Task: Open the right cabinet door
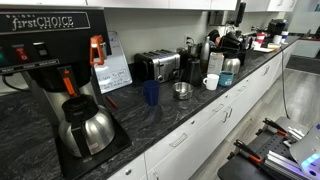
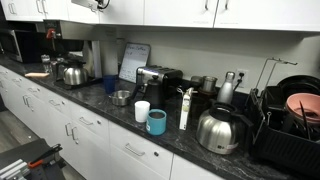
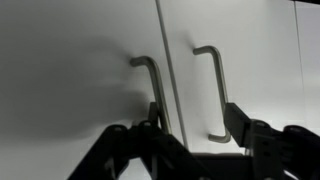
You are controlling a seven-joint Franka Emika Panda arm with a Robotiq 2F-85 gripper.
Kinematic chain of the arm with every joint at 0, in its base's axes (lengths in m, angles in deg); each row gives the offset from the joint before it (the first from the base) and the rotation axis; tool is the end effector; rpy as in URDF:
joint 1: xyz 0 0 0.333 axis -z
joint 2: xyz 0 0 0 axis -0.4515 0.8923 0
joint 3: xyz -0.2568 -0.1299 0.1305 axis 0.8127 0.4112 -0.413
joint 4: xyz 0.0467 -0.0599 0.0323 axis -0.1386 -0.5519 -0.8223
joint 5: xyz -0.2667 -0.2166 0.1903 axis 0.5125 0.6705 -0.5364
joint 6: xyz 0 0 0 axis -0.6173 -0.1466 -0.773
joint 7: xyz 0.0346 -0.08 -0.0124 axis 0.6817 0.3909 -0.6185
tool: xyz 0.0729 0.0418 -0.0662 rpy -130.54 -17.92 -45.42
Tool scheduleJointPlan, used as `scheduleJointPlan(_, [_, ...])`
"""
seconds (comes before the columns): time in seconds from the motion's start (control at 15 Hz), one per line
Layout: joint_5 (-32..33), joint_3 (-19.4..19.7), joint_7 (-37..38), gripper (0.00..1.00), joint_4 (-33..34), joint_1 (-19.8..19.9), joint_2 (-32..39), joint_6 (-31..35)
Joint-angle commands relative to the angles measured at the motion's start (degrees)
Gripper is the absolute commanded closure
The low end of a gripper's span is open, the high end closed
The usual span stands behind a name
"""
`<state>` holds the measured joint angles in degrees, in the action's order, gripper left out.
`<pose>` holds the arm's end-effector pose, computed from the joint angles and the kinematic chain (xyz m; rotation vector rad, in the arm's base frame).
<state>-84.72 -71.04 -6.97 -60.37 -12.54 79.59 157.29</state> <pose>0.5159 0.4277 0.6828 -1.9125 -0.6739 -1.4773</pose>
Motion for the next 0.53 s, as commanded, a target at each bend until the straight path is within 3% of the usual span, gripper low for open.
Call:
scheduleJointPlan(0.0, [-3.48,-2.09,-3.96,0.62,2.07,2.12,0.8,-0.49])
scheduleJointPlan(0.33, [-5.04,-2.25,-5.83,0.98,0.59,3.22,-0.29,-0.52])
scheduleJointPlan(0.47, [-8.48,-4.17,-8.59,1.0,2.15,4.27,-0.06,-0.41])
